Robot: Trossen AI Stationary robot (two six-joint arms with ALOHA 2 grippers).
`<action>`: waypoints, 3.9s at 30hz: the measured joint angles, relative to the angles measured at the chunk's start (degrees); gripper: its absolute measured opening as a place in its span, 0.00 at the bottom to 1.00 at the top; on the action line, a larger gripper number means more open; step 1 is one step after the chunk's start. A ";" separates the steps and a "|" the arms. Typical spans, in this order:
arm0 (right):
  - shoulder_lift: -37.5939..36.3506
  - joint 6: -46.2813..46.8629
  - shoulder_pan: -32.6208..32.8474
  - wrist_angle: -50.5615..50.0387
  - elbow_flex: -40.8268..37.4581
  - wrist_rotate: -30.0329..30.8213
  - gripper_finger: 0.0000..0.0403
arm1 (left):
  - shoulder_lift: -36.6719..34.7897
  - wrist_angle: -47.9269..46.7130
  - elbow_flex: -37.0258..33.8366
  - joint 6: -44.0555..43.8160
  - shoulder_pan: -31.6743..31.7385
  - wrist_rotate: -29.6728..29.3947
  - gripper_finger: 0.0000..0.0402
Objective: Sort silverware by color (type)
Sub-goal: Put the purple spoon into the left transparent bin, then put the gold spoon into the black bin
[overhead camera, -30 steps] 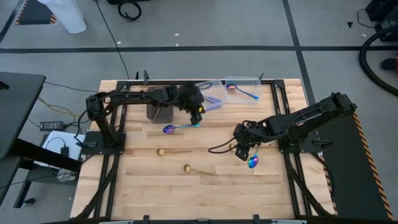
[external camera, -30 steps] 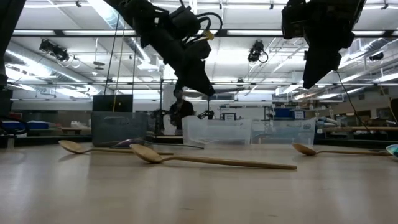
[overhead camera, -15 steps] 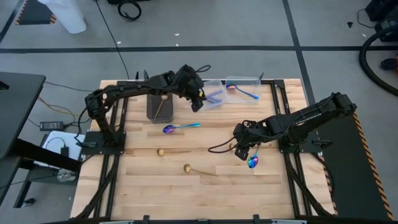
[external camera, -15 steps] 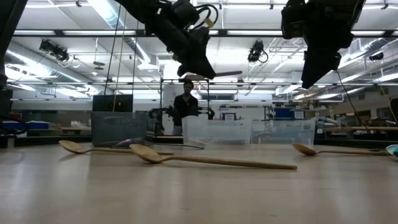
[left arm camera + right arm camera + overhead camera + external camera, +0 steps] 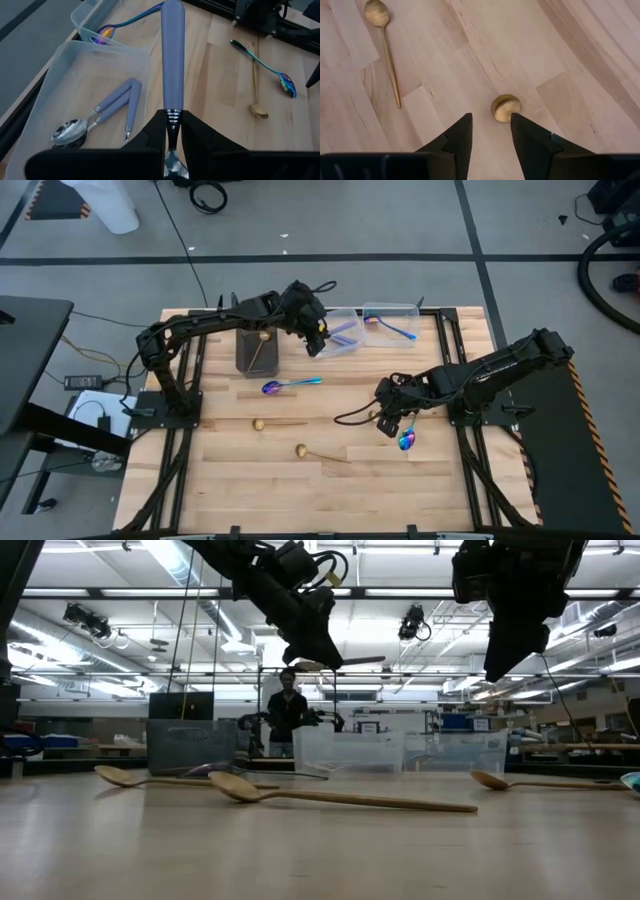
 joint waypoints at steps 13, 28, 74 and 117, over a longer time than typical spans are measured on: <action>0.00 -0.21 0.00 0.01 0.00 -0.01 0.33 | 0.00 -0.46 -0.02 0.07 -0.05 0.00 0.12; 0.00 -0.87 0.00 0.02 0.00 -0.02 0.33 | 0.00 4.71 -0.07 13.18 -0.01 -3.63 0.12; -0.01 -11.41 -7.88 9.87 0.02 1.41 0.33 | 18.65 -4.54 12.67 25.74 6.53 -0.02 0.12; 0.00 -7.32 -8.61 10.40 0.02 -2.19 0.33 | 23.12 -6.04 14.75 42.64 5.17 -4.17 0.23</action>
